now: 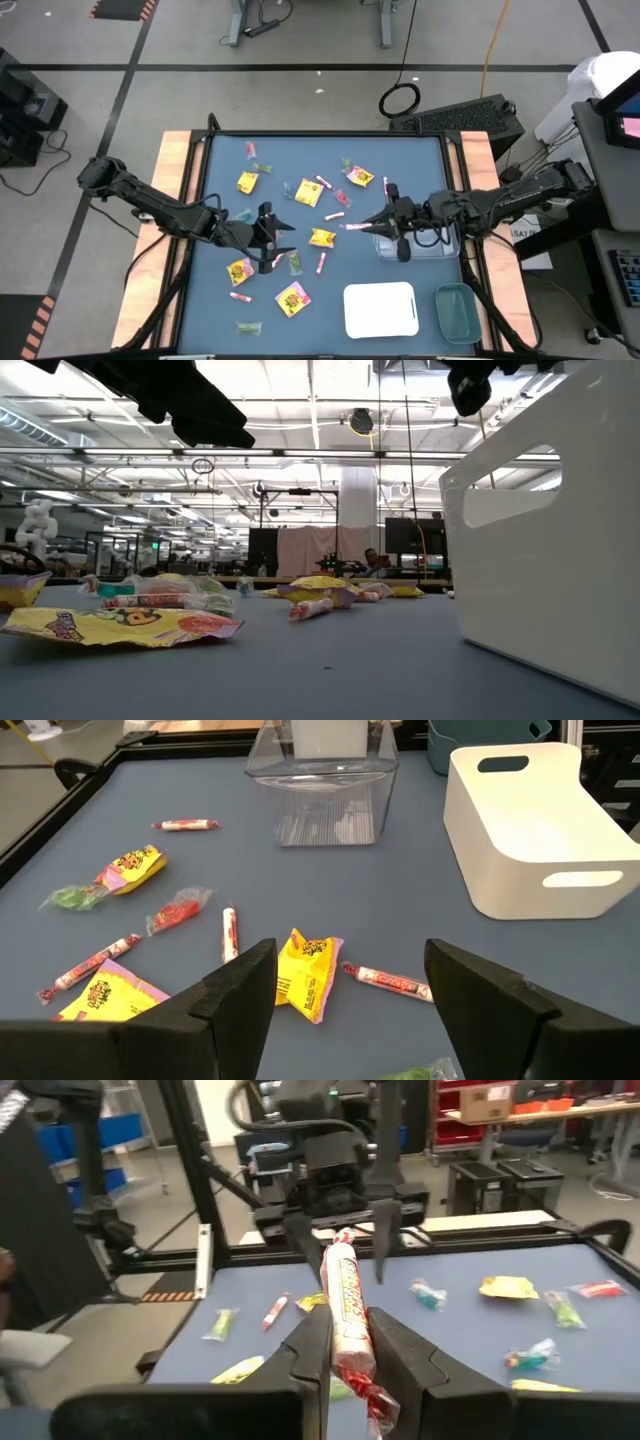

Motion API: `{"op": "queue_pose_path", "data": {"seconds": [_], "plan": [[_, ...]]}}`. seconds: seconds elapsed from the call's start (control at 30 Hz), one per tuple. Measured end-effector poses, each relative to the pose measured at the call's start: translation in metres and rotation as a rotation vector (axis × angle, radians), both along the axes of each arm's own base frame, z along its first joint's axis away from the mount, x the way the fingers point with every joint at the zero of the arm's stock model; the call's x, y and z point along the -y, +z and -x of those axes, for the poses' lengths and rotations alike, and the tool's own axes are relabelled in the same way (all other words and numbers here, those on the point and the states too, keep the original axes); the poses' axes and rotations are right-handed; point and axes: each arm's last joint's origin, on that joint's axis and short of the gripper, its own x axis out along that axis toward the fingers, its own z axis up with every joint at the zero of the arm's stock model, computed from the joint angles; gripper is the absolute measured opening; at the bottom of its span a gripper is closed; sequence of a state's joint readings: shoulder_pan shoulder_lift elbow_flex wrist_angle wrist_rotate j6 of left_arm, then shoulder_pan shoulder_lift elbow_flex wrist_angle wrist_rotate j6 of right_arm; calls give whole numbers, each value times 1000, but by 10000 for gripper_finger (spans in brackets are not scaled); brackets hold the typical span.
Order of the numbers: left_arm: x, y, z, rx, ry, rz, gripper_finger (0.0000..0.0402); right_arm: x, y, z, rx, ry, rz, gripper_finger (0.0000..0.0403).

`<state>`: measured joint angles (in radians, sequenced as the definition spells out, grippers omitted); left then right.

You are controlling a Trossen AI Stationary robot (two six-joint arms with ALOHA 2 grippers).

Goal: Sort candy
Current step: Put the transparent candy roll into the transparent bin

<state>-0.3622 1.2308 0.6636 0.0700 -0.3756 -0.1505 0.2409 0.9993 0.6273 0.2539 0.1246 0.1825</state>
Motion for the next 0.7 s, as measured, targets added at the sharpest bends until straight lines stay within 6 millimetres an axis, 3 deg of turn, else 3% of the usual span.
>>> {"op": "queue_pose_path", "data": {"seconds": [0.27, 0.7], "plan": [[0, 0, 0, -2, 0, -1, 258, -5, 12, 20, 33, 43, 4, 56], [0, 0, 0, 0, 1, 1, 258, -11, 10, 52, -132, 91, -171, 68]]}}
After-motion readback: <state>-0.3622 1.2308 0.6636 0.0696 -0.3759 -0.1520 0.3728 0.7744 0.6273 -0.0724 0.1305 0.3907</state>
